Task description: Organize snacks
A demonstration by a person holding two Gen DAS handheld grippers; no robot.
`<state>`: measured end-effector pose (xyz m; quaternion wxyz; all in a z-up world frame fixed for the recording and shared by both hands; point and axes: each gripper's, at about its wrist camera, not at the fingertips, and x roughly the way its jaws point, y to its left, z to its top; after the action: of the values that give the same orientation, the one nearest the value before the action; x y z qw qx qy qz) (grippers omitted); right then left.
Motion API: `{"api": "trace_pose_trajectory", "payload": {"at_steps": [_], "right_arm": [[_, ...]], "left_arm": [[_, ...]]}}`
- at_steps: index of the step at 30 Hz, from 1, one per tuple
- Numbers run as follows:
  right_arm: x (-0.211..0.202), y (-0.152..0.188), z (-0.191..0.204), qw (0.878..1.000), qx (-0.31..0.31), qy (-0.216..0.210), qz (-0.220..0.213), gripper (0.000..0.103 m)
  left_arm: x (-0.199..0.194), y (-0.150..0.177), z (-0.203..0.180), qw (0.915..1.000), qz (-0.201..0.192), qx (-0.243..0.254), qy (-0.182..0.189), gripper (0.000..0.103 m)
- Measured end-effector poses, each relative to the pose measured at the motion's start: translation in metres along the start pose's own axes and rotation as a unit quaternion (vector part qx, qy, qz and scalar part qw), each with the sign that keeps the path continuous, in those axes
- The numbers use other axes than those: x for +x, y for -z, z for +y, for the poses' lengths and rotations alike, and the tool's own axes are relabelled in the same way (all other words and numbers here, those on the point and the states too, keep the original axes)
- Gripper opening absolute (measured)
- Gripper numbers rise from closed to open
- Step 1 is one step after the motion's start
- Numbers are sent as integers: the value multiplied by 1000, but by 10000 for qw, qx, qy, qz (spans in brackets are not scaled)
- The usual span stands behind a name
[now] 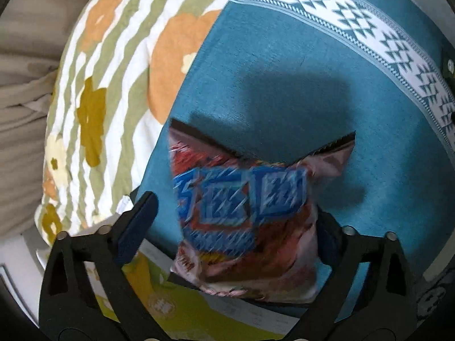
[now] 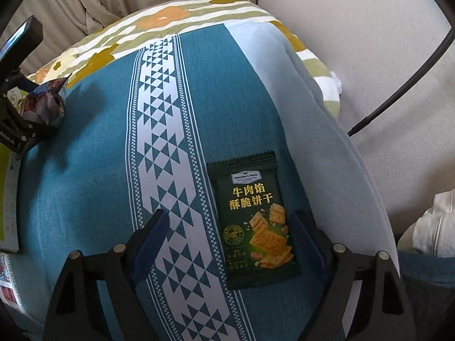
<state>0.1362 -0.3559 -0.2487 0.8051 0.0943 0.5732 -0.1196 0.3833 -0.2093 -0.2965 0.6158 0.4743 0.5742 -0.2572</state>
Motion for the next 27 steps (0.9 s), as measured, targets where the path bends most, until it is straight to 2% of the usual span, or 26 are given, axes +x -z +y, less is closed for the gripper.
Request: {"api": "trace_pose_trajectory", "payload": {"at_steps": [2, 4, 5, 10, 14, 19, 24, 27], "right_arm": [[-1, 0, -2, 10000, 22, -12, -3, 78], [-1, 1, -3, 10000, 31, -23, 7, 77], [-2, 1, -2, 10000, 22, -13, 14, 77], [2, -2, 1, 10000, 33, -10, 19, 76], [4, -4, 2, 10000, 24, 22, 9, 72], [4, -3, 1, 10000, 31, 4, -18, 62], [1, -2, 0, 9999, -56, -43, -107, 44], [0, -1, -2, 9998, -91, -71, -155, 43]], "left_arm": [[6, -1, -1, 9999, 84, 65, -11, 84], [6, -1, 0, 9999, 78, 51, 100, 79], [5, -1, 1, 9997, 65, 60, 209, 73], [0, 2, -3, 9995, -37, 102, 295, 61], [-6, 5, -12, 9995, -140, 179, 206, 56], [-14, 9, -20, 9990, -200, 79, 381, 53], [-21, 11, -30, 9983, -335, -34, 486, 51], [-27, 11, -38, 9980, -382, -33, 505, 51]]}}
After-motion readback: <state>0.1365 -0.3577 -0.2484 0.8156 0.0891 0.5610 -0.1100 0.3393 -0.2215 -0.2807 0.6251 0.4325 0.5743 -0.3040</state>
